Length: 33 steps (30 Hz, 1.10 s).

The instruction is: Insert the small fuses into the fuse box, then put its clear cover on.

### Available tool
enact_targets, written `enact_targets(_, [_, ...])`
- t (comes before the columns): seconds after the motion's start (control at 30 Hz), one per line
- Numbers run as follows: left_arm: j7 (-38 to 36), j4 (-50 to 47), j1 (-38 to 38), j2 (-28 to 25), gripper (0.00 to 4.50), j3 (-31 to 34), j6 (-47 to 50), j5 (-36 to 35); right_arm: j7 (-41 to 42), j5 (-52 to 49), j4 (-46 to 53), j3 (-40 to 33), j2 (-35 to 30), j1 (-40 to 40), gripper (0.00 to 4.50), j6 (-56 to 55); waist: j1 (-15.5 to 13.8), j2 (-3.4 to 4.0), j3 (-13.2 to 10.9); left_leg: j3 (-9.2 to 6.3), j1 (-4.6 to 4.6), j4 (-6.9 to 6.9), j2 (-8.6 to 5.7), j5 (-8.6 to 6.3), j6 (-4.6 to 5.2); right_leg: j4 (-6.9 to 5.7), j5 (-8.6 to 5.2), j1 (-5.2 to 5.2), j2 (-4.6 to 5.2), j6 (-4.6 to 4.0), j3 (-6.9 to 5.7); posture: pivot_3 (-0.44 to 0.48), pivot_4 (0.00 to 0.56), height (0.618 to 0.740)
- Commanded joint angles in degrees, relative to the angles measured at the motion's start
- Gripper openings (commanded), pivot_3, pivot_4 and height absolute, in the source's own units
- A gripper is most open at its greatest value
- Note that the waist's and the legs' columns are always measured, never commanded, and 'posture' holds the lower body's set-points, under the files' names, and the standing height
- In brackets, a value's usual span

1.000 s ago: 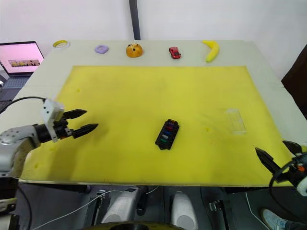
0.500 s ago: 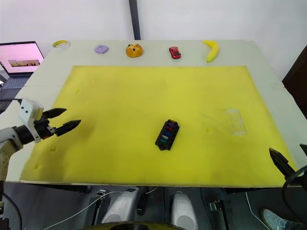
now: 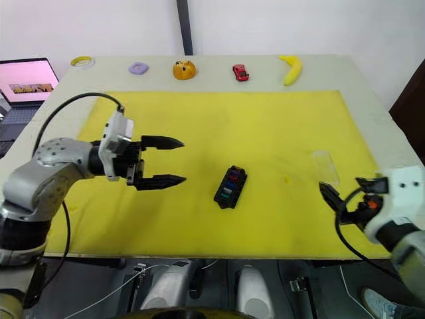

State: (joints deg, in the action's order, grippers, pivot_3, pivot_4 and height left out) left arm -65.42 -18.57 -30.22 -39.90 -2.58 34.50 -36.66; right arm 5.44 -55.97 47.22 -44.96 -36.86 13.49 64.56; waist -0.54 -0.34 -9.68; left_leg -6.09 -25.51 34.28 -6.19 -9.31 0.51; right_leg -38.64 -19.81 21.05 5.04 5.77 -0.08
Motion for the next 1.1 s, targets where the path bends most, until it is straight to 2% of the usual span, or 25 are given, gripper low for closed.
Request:
enact_targets(0.03, [-1.11,-0.83,-1.71,1.21,4.50,-1.20,-1.59,-0.18,-5.19,-0.42,-1.67,2.18,-1.27,-4.31,4.47,2.49,0.00,0.00,0.00,0.00,0.01,0.00,-0.01,0.00,0.00,0.00,0.00,-0.02,0.00,0.00,0.00,0.000,0.150,0.735])
enact_targets(0.27, [0.12,-0.48,-2.83,5.09,4.50,-3.16,-3.31,1.08,-7.51,6.53,-10.54,10.08,-2.50,-11.34,4.47,2.67,-0.13,0.00,0.00,0.00,0.06,0.04,-0.03,0.01,0.02,0.00,0.01,-0.12,-0.01,0.03,-0.02,0.000,0.150,0.735])
enact_targets(0.53, [1.38,0.87,-4.10,7.26,4.50,-3.55,-4.37,2.49,-4.88,14.79,-18.95,16.81,-3.13,-17.57,4.47,-1.28,0.14,0.00,0.00,0.00,0.09,0.03,-0.02,0.02,0.01,-0.06,0.03,-0.12,-0.05,0.06,-0.04,0.000,0.150,0.735])
enact_targets(0.77, [2.75,1.52,-4.56,8.96,4.50,-4.35,-5.33,3.91,-3.65,18.66,-22.73,19.36,-1.77,-21.47,4.47,-2.66,0.11,0.00,0.00,0.00,0.10,0.03,-0.02,0.03,0.00,-0.08,0.05,-0.12,-0.05,0.09,-0.04,0.000,0.150,0.735])
enact_targets(1.1, [3.48,2.09,-4.49,9.76,4.50,-5.02,-6.33,5.37,-2.36,23.16,-24.01,21.04,-0.06,-22.54,4.47,-3.29,0.16,0.00,0.00,0.00,0.10,0.03,-0.02,0.05,-0.02,-0.18,0.05,-0.08,-0.05,0.10,-0.03,0.000,0.150,0.735])
